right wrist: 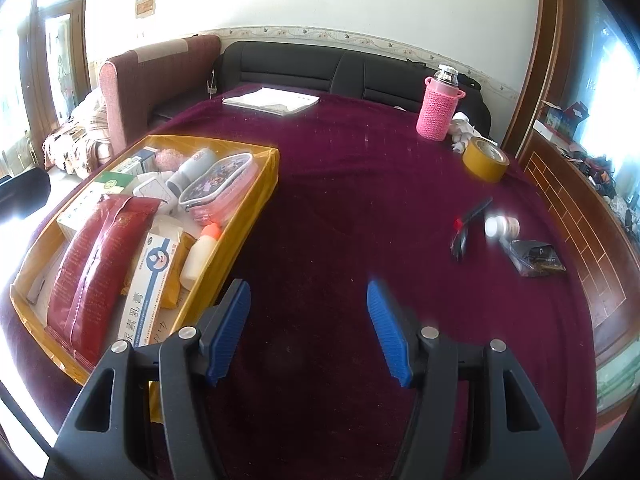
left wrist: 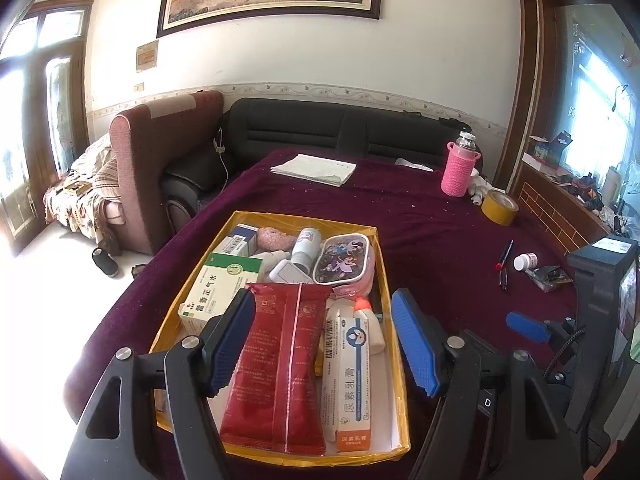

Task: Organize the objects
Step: 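Move both open grippers toward the remaining markers on the table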

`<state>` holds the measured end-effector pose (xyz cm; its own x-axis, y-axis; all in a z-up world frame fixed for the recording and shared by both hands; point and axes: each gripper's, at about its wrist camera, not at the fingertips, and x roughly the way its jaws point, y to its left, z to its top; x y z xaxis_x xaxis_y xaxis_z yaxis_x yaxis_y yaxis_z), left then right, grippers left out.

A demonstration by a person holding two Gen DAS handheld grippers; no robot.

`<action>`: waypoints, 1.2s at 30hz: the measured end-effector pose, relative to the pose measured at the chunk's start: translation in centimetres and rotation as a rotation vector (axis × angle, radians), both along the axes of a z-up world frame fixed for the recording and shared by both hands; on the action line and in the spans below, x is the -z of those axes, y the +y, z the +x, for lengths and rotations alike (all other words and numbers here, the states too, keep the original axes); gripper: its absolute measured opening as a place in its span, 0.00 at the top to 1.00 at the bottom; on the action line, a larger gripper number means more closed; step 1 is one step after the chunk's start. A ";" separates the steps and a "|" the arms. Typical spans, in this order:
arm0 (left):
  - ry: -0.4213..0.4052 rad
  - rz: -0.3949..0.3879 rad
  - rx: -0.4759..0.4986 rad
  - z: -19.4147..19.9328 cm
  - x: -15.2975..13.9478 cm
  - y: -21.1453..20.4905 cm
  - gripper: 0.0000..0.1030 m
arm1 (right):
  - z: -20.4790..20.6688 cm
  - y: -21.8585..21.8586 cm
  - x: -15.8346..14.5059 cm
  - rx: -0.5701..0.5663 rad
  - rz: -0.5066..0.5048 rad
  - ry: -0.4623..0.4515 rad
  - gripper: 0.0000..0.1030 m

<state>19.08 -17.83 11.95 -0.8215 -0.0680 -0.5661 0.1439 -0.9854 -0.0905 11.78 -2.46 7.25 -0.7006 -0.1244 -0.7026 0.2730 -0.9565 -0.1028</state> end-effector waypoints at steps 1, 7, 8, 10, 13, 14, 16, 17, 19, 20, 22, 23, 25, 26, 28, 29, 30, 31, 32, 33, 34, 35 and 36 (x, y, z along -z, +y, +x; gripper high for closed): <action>-0.003 0.005 0.015 -0.2 0.0 0.3 0.37 | -0.3 0.6 0.1 0.004 -0.003 -0.015 0.42; -0.058 0.042 0.143 -1.8 1.4 3.3 0.37 | -3.2 10.1 0.1 0.135 -0.093 -0.124 0.42; -0.076 0.051 0.163 -2.1 1.8 3.9 0.37 | -3.9 12.2 0.0 0.175 -0.110 -0.136 0.42; -0.125 0.069 0.213 -2.7 3.0 5.2 0.37 | -5.6 16.5 -0.3 0.266 -0.151 -0.161 0.42; -0.172 0.086 0.289 -3.2 4.3 7.2 0.37 | -7.5 21.6 -0.6 0.356 -0.189 -0.186 0.42; -0.182 0.089 0.309 -3.3 4.5 7.7 0.37 | -8.1 22.5 -0.6 0.378 -0.183 -0.190 0.42; -0.196 0.091 0.330 -3.6 4.7 8.5 0.37 | -9.2 23.8 -0.7 0.385 -0.200 -0.205 0.42; -0.201 0.092 0.335 -3.6 4.8 8.8 0.37 | -9.7 24.0 -0.7 0.373 -0.220 -0.218 0.42; -0.211 0.097 0.340 -4.0 4.9 9.0 0.37 | -11.1 23.1 -0.3 0.328 -0.236 -0.252 0.42; -0.215 0.102 0.341 -4.2 4.8 9.1 0.37 | -11.7 22.3 0.1 0.302 -0.241 -0.267 0.42; -0.224 0.109 0.338 -4.4 4.8 8.9 0.37 | -13.2 20.7 1.2 0.272 -0.233 -0.290 0.42; -0.225 0.109 0.335 -4.5 4.7 8.7 0.37 | -13.8 19.8 1.6 0.266 -0.212 -0.293 0.42; -0.223 0.105 0.326 -4.5 4.4 8.2 0.37 | -15.4 17.7 2.6 0.258 -0.148 -0.284 0.43; -0.220 0.102 0.319 -4.5 4.2 7.9 0.37 | -16.0 17.1 3.1 0.252 -0.131 -0.288 0.43; -0.215 0.101 0.308 -4.6 3.9 7.4 0.37 | -17.1 16.3 4.0 0.249 -0.129 -0.309 0.50; -0.214 0.105 0.308 -4.9 3.6 7.1 0.37 | -17.5 16.2 4.4 0.257 -0.124 -0.317 0.60; -0.214 0.108 0.310 -5.3 3.5 7.0 0.37 | -17.8 16.1 4.8 0.264 -0.118 -0.324 0.68; -0.211 0.109 0.314 -5.7 3.2 7.0 0.37 | -18.0 16.1 5.1 0.267 -0.121 -0.328 0.76; -0.206 0.112 0.321 -6.1 2.8 7.2 0.37 | -17.9 16.2 4.9 0.270 -0.115 -0.314 0.85; -0.204 0.116 0.331 -6.5 2.6 7.4 0.37 | -17.6 16.3 4.9 0.273 -0.104 -0.316 0.88; -0.203 0.122 0.343 -7.3 2.3 7.8 0.37 | -17.3 16.6 4.9 0.273 -0.107 -0.317 0.88; -0.206 0.125 0.353 -8.1 2.1 8.2 0.37 | -16.7 17.2 4.9 0.274 -0.126 -0.320 0.88; -0.216 0.121 0.366 -9.2 1.9 8.9 0.37 | -16.2 17.7 4.9 0.281 -0.142 -0.320 0.88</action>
